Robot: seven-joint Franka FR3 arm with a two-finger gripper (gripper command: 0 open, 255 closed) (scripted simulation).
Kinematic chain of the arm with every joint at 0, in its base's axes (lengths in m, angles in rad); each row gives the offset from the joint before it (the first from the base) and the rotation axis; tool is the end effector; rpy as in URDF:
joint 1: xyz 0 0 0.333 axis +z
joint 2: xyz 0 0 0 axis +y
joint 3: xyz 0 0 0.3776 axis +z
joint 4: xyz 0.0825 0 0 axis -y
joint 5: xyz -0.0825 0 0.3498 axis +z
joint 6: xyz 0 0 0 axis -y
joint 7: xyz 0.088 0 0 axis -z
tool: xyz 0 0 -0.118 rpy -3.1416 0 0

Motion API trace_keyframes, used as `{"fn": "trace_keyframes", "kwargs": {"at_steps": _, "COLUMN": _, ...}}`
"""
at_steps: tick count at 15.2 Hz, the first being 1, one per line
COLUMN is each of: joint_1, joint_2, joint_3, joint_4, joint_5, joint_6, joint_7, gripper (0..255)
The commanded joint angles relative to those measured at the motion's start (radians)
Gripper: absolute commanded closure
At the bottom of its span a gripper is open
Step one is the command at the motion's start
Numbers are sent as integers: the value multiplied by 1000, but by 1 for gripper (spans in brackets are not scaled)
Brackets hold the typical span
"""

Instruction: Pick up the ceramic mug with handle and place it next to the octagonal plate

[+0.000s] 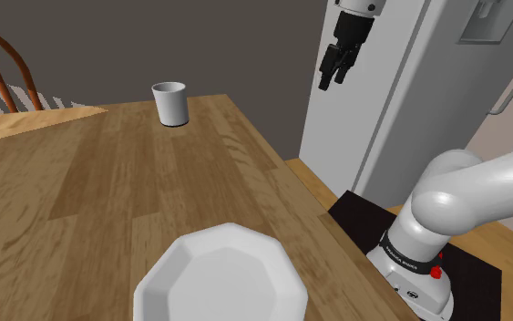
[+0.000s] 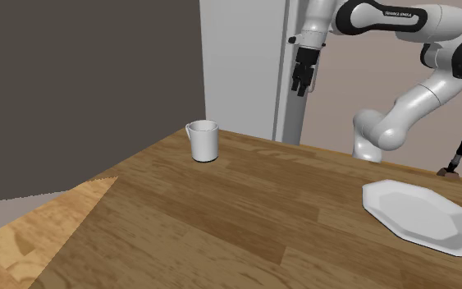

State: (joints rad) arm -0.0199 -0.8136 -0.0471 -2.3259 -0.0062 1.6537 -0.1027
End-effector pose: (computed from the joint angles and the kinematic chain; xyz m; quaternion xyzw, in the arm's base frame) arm 0.2296 -0.0236 0.6504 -0.9971 -0.0240 -0.0712 0.0085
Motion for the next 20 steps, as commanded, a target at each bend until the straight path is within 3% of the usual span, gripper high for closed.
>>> {"fn": "trace_keyframes", "kwargs": {"at_steps": 1, "joint_1": 0, "joint_2": 0, "joint_3": 0, "joint_4": 0, "joint_5": 0, "joint_6": 0, "joint_7": 0, "gripper": 0}}
{"fn": "trace_keyframes", "kwargs": {"at_steps": 11, "joint_1": 39, "joint_2": 337, "joint_3": 129, "joint_4": 228, "joint_5": 70, "joint_6": 87, "joint_7": 172, "gripper": 0}}
{"fn": "trace_keyframes", "kwargs": {"at_steps": 20, "joint_1": 65, "joint_2": 674, "joint_3": 222, "joint_4": 546, "joint_5": 61, "joint_6": 89, "joint_7": 324, "gripper": 0}}
